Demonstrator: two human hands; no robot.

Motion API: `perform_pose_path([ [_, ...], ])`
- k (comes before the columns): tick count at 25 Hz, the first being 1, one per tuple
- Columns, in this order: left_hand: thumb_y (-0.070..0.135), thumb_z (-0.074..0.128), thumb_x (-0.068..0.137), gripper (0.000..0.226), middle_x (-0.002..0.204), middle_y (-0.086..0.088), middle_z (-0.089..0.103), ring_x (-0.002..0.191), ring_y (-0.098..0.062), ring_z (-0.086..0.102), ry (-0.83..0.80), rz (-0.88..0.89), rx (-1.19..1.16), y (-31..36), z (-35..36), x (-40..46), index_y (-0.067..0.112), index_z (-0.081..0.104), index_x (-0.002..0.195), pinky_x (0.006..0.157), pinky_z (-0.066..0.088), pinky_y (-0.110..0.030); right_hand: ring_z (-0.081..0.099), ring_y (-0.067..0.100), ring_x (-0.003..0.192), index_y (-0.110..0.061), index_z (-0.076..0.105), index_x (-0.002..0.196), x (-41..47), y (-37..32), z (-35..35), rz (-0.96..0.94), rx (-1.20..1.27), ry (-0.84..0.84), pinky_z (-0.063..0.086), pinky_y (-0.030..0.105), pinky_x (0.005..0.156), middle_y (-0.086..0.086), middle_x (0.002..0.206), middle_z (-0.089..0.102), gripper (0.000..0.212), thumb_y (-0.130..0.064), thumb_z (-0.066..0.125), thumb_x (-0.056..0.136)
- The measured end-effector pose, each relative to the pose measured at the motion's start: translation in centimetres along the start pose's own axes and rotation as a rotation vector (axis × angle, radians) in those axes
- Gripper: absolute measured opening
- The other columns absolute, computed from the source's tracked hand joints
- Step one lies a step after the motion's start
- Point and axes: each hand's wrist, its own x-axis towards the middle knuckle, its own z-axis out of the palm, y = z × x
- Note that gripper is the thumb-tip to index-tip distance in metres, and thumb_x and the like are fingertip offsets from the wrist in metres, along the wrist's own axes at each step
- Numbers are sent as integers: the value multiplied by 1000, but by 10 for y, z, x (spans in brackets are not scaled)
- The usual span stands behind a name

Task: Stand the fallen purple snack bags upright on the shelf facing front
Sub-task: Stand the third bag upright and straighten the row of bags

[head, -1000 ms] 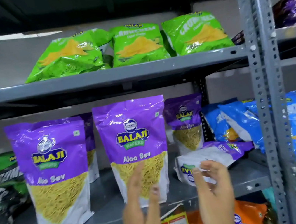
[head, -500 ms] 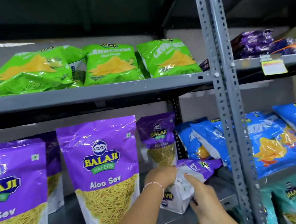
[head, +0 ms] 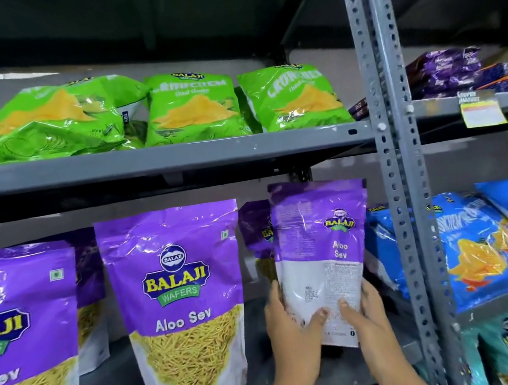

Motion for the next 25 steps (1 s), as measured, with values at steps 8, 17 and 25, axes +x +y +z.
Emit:
perform_pose_path([
  [8,13,63,95,10,84,-6,69,82,-21,61,221,-234,-340,-13,-11,36,14,65,85,63,45,-20,65,24,95,-7,69,97,67,5,-22,177,-79,15,50,36,81,20,115,74,16,-13,53,99],
  [17,11,62,95,12,84,-6,71,78,-22,61,192,-266,-443,-21,-15,35,15,65,83,66,46,-31,66,25,94,-14,74,85,89,29,-20,195,-86,131,51,44,90,17,111,76,22,-19,57,98],
  [25,27,72,89,38,43,-5,46,32,-14,37,98,-303,-326,-14,-11,25,2,53,68,34,34,-22,70,27,91,-16,72,95,95,28,-22,364,6,107,52,45,90,9,97,77,44,-45,40,102],
])
